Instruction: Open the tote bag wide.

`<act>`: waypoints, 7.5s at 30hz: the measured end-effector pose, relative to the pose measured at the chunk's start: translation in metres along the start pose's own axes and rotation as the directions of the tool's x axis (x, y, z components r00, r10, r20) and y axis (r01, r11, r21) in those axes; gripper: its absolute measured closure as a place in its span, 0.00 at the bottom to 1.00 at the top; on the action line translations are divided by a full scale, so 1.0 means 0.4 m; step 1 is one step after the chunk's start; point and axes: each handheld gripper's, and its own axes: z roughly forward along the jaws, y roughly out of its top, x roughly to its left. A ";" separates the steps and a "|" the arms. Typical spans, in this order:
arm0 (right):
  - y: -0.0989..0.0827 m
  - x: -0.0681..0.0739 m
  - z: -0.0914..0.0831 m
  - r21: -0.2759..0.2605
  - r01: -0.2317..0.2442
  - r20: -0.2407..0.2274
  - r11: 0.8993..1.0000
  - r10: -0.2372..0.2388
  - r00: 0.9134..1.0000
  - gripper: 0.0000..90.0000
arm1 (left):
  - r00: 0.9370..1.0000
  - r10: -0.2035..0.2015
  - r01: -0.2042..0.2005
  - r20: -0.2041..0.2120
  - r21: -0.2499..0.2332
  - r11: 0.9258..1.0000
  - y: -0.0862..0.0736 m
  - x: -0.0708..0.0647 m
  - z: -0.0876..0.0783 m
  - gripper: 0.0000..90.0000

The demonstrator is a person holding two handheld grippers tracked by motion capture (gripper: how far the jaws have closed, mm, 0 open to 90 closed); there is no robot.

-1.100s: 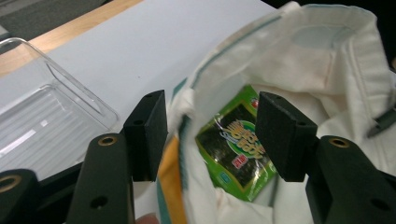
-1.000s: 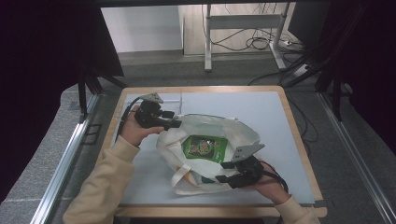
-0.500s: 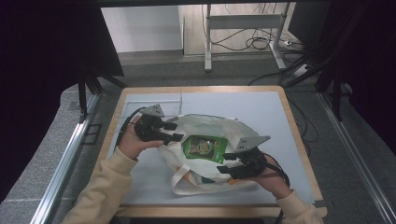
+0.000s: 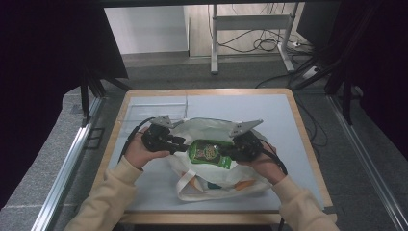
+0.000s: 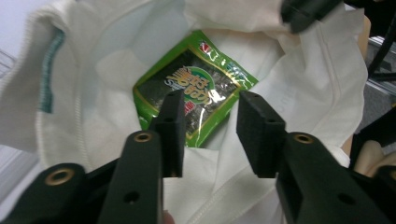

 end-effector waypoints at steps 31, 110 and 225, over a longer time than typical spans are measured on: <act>0.134 -0.086 0.236 0.124 0.094 0.066 0.988 -0.103 0.993 0.98 | 0.998 0.049 -0.054 0.048 0.120 0.991 -0.035 -0.024 0.021 0.93; 0.138 -0.031 0.380 0.207 0.164 -0.062 0.965 -0.154 0.986 0.98 | 0.998 0.018 -0.029 0.062 0.181 0.983 -0.061 -0.016 0.058 0.96; 0.002 -0.175 0.092 0.226 -0.095 0.163 0.970 0.058 0.985 0.97 | 0.997 -0.012 -0.003 0.082 0.174 0.985 -0.072 -0.027 0.066 0.98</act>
